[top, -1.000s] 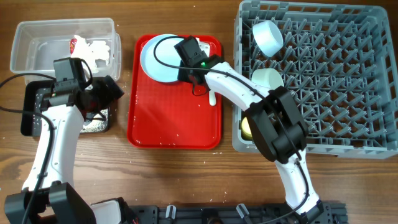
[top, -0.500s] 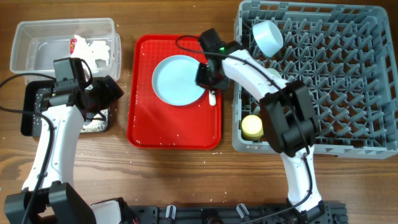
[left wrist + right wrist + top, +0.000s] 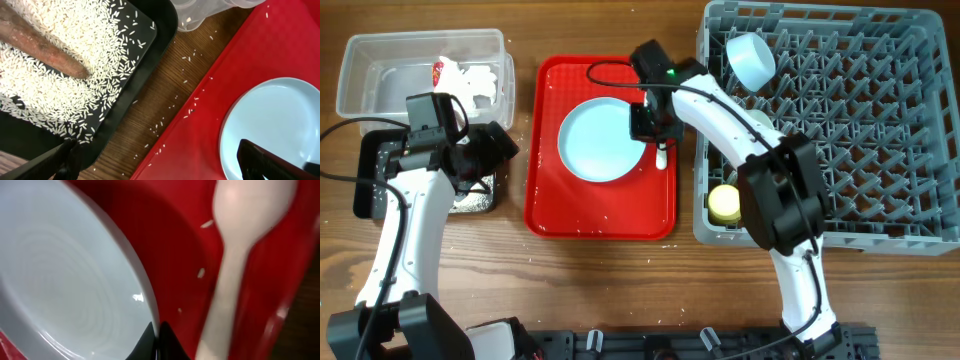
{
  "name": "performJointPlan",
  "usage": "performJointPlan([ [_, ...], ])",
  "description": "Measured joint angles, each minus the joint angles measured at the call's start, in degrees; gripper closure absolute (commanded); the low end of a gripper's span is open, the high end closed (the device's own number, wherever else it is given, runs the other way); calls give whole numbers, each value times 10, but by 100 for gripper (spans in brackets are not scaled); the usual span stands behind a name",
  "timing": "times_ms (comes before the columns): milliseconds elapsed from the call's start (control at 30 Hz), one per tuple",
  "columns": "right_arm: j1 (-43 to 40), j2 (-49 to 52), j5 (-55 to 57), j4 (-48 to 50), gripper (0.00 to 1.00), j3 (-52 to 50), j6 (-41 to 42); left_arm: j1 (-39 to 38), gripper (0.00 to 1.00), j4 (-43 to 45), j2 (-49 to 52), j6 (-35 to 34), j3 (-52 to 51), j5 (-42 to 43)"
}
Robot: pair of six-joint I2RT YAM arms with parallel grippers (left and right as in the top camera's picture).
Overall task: Sort waste into correct bins and load items into the dishwasher rack
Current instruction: 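Lift the light-blue plate into the rack and stand it upright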
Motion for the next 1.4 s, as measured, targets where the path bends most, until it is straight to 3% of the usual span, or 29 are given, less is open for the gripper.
performJointPlan([
  [167,-1,-87,68,-37,96,21,-45,0,0,0,0,0,0,0],
  [433,-10,-305,322,-194,96,40,-72,0,0,0,0,0,0,0],
  [700,-95,-359,535,-312,96,41,-91,0,0,0,0,0,0,0],
  [1133,-258,-347,590,-47,96,-85,-289,0,0,0,0,0,0,0],
  [1400,-292,-280,536,-8,96,-99,-341,0,0,0,0,0,0,0],
])
